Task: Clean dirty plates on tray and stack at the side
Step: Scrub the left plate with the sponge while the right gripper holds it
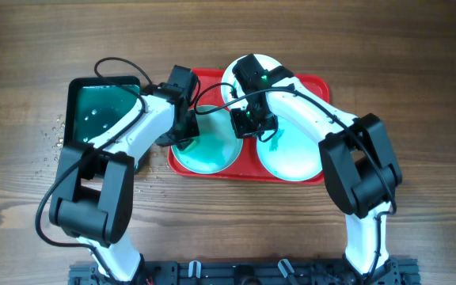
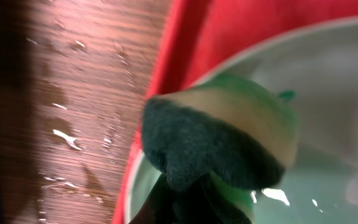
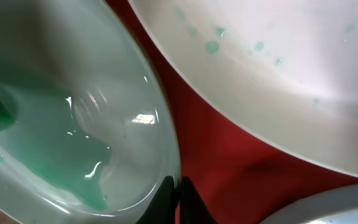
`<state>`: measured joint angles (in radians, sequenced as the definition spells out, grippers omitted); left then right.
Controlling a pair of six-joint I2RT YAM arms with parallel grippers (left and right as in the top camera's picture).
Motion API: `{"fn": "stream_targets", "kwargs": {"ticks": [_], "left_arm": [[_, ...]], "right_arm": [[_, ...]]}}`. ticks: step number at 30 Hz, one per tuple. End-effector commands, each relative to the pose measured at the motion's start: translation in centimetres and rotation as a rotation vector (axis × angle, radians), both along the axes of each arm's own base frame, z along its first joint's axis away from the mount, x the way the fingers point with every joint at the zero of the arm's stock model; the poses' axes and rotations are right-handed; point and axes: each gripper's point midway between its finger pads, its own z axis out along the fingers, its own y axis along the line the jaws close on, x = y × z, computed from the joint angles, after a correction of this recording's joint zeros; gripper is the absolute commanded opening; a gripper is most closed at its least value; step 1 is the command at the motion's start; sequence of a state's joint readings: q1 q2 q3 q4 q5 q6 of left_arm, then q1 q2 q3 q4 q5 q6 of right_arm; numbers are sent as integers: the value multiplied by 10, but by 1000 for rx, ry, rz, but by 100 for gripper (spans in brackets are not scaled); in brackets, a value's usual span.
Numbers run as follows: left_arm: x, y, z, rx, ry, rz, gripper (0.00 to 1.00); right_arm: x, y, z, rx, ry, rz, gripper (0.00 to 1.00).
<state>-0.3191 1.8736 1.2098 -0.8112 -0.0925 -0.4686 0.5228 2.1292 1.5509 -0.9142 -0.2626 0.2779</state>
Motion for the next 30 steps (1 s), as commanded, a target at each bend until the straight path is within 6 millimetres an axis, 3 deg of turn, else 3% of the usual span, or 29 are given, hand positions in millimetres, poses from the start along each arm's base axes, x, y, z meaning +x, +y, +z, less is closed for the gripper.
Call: {"fn": "stream_targets", "kwargs": {"ticks": [1, 7, 11, 15, 21, 24, 30], "left_arm": [[15, 1, 23, -21, -80, 20, 4], [-2, -75, 28, -451, 19, -58, 4], [-1, -95, 27, -492, -15, -112, 4], [1, -94, 23, -462, -36, -117, 4], [14, -64, 16, -293, -97, -77, 4], [17, -59, 15, -292, -100, -63, 4], [23, -54, 12, -295, -106, -41, 4]], "right_arm": [[-9, -11, -22, -39, 33, 7, 4], [-22, -10, -37, -5, 62, 4, 4], [-25, -6, -38, 19, 76, -2, 4], [-25, -6, -38, 17, 81, -16, 4], [-20, -13, -33, -29, 66, -40, 4], [-13, -24, -20, -99, 25, -50, 4], [-12, -26, 11, -92, -17, -35, 4]]}}
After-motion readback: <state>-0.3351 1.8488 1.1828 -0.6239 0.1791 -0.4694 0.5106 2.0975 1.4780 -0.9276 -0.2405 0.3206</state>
